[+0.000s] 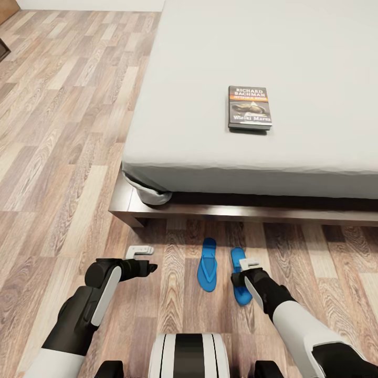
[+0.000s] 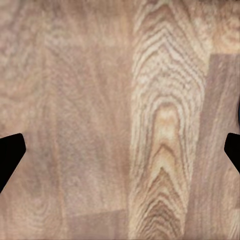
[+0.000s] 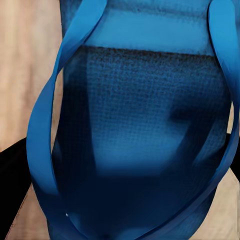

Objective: In the bedroom, move the book from the bed onto either nightstand, and place the two sandals side by side next to the bed.

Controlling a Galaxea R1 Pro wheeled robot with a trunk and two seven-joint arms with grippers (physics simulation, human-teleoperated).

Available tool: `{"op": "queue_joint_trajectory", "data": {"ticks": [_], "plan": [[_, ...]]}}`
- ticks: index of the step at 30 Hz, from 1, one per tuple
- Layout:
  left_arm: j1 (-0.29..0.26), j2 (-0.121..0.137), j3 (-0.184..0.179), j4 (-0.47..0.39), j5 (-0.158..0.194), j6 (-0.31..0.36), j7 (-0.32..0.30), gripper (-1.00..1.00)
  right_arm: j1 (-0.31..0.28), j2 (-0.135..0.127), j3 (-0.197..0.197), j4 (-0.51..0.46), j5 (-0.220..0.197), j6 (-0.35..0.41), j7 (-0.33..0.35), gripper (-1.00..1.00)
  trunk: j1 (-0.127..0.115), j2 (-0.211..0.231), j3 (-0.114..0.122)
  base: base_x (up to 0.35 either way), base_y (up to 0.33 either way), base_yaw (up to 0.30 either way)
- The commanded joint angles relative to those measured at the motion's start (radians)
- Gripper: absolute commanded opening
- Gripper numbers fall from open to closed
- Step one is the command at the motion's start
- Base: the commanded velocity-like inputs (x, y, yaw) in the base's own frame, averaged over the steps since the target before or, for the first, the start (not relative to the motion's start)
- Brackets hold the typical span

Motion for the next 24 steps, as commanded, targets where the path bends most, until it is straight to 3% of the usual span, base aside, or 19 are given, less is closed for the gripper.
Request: {"op": "queue_joint_trajectory", "data": {"ticks": [1,17,24], "plan": [[0.000,0.002,-0.001,-0.002,0.003,0.004,0.002,1.00,-0.003,0.000,0.005,-0.002,0.001,0.006,-0.004,-1.00,0.000,0.000,-0.001,0.000,0.000,0.000],[0.001,0.005,-0.005,-0.004,0.001,0.004,0.002,1.00,-0.067,0.008,0.007,-0.008,0.005,0.007,-0.004,-1.00,0.000,0.000,-0.001,0.000,0.000,0.000],[0.001,0.005,-0.006,-0.004,-0.001,0.004,0.002,1.00,-0.075,0.046,0.010,-0.008,0.007,0.007,-0.004,-1.00,0.001,-0.001,-0.012,0.000,0.000,0.000]]}}
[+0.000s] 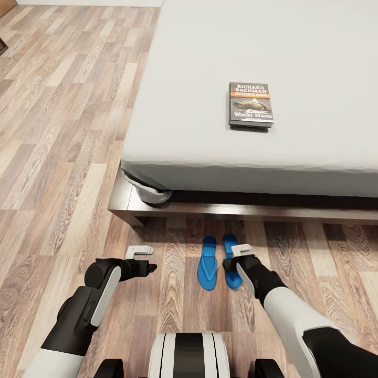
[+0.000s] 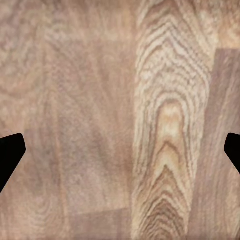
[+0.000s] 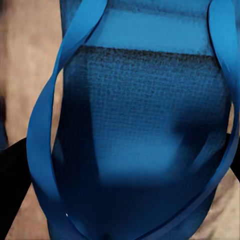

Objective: In the bedroom, move the book from the bed onto either nightstand, and place the two sandals side by side next to the bed.

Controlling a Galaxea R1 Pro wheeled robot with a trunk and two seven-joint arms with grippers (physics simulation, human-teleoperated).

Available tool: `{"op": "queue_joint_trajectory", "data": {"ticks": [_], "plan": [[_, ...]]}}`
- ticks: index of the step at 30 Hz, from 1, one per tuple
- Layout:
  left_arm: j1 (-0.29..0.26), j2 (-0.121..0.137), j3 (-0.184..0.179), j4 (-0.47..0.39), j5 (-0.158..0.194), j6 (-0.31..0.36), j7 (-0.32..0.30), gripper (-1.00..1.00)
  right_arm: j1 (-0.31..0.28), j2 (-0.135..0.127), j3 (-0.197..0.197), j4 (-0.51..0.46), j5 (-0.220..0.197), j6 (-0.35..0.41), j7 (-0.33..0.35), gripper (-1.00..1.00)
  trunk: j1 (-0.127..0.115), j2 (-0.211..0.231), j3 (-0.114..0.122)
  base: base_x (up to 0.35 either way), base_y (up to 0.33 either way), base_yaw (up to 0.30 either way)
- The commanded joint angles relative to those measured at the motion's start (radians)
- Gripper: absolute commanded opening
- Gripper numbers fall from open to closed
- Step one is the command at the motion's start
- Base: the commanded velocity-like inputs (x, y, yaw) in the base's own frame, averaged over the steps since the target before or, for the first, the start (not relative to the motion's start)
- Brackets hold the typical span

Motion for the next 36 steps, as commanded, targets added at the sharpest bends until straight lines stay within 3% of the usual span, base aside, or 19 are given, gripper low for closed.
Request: {"op": "queue_joint_trajectory", "data": {"ticks": [1,10,36], "plan": [[0.000,0.001,-0.001,-0.001,0.003,0.004,0.002,1.00,-0.002,0.003,0.005,-0.001,0.003,0.007,-0.004,-1.00,0.000,0.000,-0.001,0.000,0.000,0.000],[0.000,0.001,-0.002,-0.001,0.003,0.004,0.002,1.00,-0.021,0.019,0.006,0.002,0.005,0.007,-0.004,-1.00,0.001,-0.001,-0.012,0.000,0.000,0.000],[0.000,0.002,-0.003,-0.001,0.003,0.004,0.002,1.00,-0.034,0.016,0.006,0.005,0.005,0.006,-0.004,-1.00,0.004,-0.002,-0.035,0.000,0.000,0.000]]}}
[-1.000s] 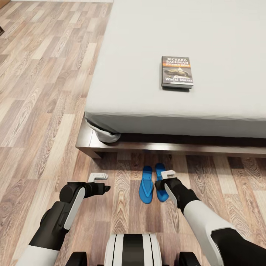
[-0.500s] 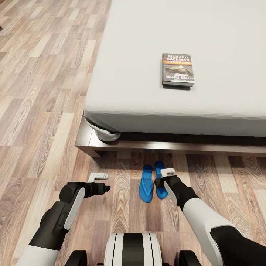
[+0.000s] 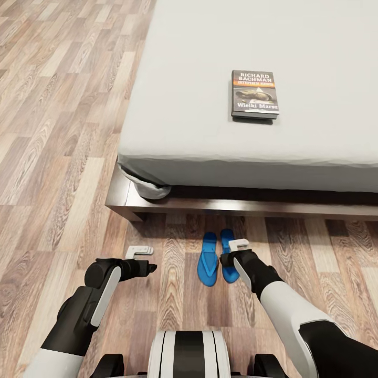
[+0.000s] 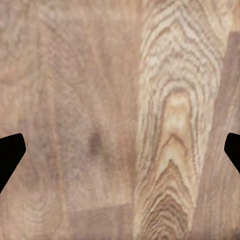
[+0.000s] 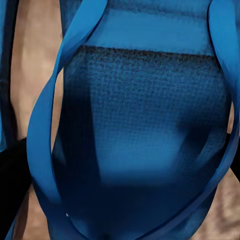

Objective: In the bedroom, move the book from the bed onto either nightstand, and place the two sandals side by side next to the bed.

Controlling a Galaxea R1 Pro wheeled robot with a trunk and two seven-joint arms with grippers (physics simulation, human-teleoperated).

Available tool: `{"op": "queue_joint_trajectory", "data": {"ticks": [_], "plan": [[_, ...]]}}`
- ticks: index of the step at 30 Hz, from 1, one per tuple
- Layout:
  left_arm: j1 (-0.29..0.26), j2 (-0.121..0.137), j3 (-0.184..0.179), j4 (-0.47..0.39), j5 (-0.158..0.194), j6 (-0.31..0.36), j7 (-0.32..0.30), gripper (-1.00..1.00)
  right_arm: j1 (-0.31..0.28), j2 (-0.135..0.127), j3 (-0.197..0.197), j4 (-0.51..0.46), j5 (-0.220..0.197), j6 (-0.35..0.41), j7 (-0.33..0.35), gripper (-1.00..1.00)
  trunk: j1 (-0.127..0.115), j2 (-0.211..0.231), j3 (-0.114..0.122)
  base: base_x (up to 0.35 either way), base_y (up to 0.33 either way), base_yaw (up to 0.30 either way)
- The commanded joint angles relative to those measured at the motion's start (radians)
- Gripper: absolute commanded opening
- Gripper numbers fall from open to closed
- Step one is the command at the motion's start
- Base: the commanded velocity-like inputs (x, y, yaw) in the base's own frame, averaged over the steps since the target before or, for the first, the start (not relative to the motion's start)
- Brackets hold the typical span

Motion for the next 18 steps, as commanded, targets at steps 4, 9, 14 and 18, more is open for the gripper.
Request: {"op": "queue_joint_trajectory", "data": {"ticks": [4,9,14,18], "plan": [[0.000,0.001,-0.001,-0.001,0.002,0.004,0.002,1.00,0.000,-0.002,0.005,-0.001,0.001,0.006,-0.004,-1.00,0.001,-0.001,-0.008,0.000,0.000,0.000],[0.000,0.001,-0.001,-0.001,0.001,0.004,0.002,1.00,0.000,-0.002,0.005,-0.001,0.001,0.006,-0.004,1.00,0.001,-0.001,-0.008,0.000,0.000,0.000],[0.000,0.001,-0.001,-0.001,0.001,0.004,0.002,1.00,0.000,-0.001,0.005,-0.002,0.002,0.006,-0.004,1.00,0.001,-0.001,-0.008,0.000,0.000,0.000],[0.000,0.001,-0.001,-0.001,0.001,0.004,0.002,1.00,0.000,0.000,0.005,-0.003,0.003,0.006,-0.004,1.00,0.001,-0.001,-0.008,0.000,0.000,0.000]]}}
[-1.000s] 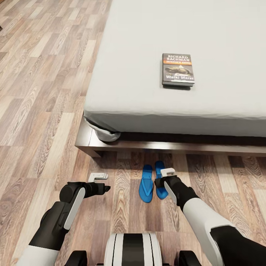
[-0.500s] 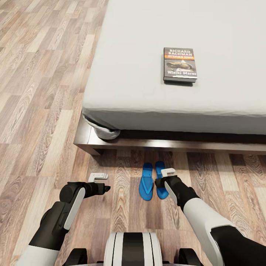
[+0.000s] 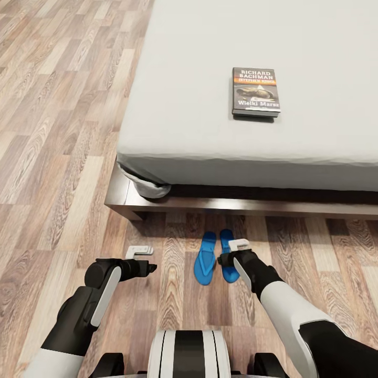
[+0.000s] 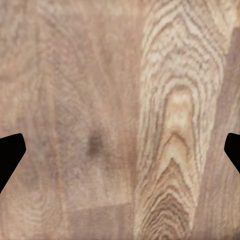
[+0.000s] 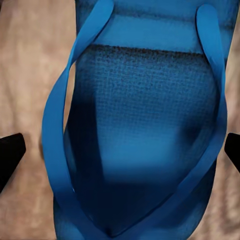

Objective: In the bedroom, move the book from the bed onto either nightstand, and place the two sandals side by side next to the bed.

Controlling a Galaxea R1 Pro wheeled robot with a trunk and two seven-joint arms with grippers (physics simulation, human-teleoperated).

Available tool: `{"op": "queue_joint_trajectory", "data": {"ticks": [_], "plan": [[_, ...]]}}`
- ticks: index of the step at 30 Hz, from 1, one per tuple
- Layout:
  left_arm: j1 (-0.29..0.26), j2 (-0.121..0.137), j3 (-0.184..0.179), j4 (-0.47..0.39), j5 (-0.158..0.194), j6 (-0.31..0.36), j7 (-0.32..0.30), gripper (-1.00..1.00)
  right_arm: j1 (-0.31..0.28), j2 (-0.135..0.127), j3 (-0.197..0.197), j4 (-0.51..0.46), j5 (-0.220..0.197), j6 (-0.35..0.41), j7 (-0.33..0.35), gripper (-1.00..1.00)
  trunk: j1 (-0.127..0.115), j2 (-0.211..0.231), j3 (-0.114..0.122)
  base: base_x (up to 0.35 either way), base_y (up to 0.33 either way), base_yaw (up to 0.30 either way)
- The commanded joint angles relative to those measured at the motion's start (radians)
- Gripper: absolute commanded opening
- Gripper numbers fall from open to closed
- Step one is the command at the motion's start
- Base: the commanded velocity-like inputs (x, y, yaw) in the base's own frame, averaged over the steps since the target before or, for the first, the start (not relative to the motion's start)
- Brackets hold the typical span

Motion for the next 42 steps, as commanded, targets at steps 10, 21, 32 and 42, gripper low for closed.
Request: {"op": "queue_joint_trajectory", "data": {"ticks": [10,21,32,42], "plan": [[0.000,0.000,-0.001,-0.001,0.003,0.004,0.002,1.00,0.000,0.000,0.005,-0.002,0.002,0.006,-0.004,1.00,-0.004,0.002,0.030,0.000,0.000,0.000],[0.001,0.000,-0.001,0.001,0.003,0.004,0.002,1.00,0.000,-0.001,0.006,-0.002,0.002,0.006,-0.004,1.00,-0.009,0.004,0.073,0.000,0.000,0.000],[0.001,-0.001,-0.001,0.004,0.003,0.004,0.002,1.00,0.000,-0.003,0.008,0.000,0.001,0.006,-0.004,1.00,-0.014,0.007,0.115,0.000,0.000,0.000],[0.001,-0.001,-0.001,0.011,0.002,0.004,0.002,1.00,0.005,-0.009,0.002,0.004,-0.007,0.006,-0.004,1.00,-0.018,0.009,0.154,0.000,0.000,0.000]]}}
